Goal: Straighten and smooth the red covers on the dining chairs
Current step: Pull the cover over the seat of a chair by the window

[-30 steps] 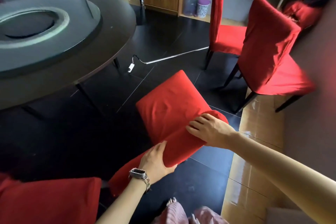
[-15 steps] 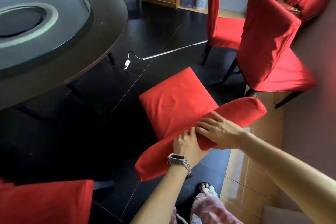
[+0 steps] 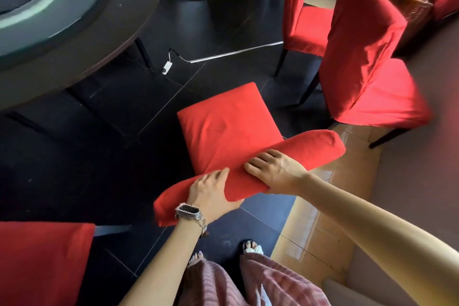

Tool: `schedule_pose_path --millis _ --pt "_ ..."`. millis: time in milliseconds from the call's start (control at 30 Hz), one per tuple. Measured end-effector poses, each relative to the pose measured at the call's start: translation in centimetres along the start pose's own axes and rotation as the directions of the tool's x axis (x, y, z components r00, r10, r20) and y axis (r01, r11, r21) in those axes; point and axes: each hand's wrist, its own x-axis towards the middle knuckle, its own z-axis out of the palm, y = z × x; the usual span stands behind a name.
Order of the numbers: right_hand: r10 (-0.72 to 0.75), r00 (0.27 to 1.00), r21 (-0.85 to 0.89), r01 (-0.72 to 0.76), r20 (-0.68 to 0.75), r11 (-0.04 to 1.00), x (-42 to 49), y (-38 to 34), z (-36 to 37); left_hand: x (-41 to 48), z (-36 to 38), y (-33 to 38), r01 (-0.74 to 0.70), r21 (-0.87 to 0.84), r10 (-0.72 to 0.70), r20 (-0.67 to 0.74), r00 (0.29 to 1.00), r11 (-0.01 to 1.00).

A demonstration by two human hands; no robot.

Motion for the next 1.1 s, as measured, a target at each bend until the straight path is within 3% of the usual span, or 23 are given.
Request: schedule_pose_path --millis 133,233,333,467,667,767,833,867,933,1000,1100 --pt "0.031 0.999 0.027 -0.031 -0.012 0.999 -1.7 2.4 0.9 1.5 0.4 2.5 -0.005 -0.02 0.006 0.048 0.999 1.0" --pt "0.158 0.986 -0.028 -0.16 -0.048 0.987 -3.5 3.9 2.0 3.3 1.0 5.4 -0.016 -0.03 0.019 0.086 0.996 0.999" --pt "0.293 0.956 -0.085 -0.29 0.027 0.953 -5.2 4.9 3.5 5.1 1.5 8.3 -0.011 -0.004 0.011 0.131 0.991 1.0" --pt "0.437 0.889 -0.001 -0.441 0.133 0.897 -6.8 6.2 5.0 6.7 1.9 11.3 -0.026 0.03 0.02 0.183 0.983 0.999" --pt "0.398 0.91 0.11 -0.41 0.12 0.905 -7.4 7.1 5.8 7.2 1.9 11.8 -0.029 0.079 0.008 0.253 0.968 0.996" --pt "0.34 0.918 0.308 -0.39 0.204 0.868 -7.4 9.1 5.0 7.4 1.0 10.1 0.003 -0.027 0.007 0.373 0.928 1.0" --pt "0.509 0.832 0.51 -0.544 0.222 0.667 -8.1 10.6 4.6 7.9 -0.1 7.8 0.166 -0.085 -0.097 0.527 0.844 0.982" --pt "0.653 0.73 0.563 -0.631 0.2 0.533 -8.7 11.3 4.8 8.0 -0.5 6.5 0.243 -0.073 -0.156 0.585 0.796 0.967" --pt "0.88 0.459 0.599 -0.742 0.126 0.301 -9.9 12.2 5.7 8.0 -0.9 4.5 0.408 -0.071 -0.281 0.618 0.734 0.91" --pt "0.951 0.283 0.658 -0.741 0.127 0.133 -9.7 12.2 6.4 8.0 -0.9 3.7 0.547 -0.1 -0.377 0.622 0.686 0.831" --pt "0.97 0.124 0.746 -0.662 0.211 -0.078 -7.0 11.4 6.1 8.3 -0.6 2.9 0.677 -0.154 -0.43 0.667 0.608 0.72"
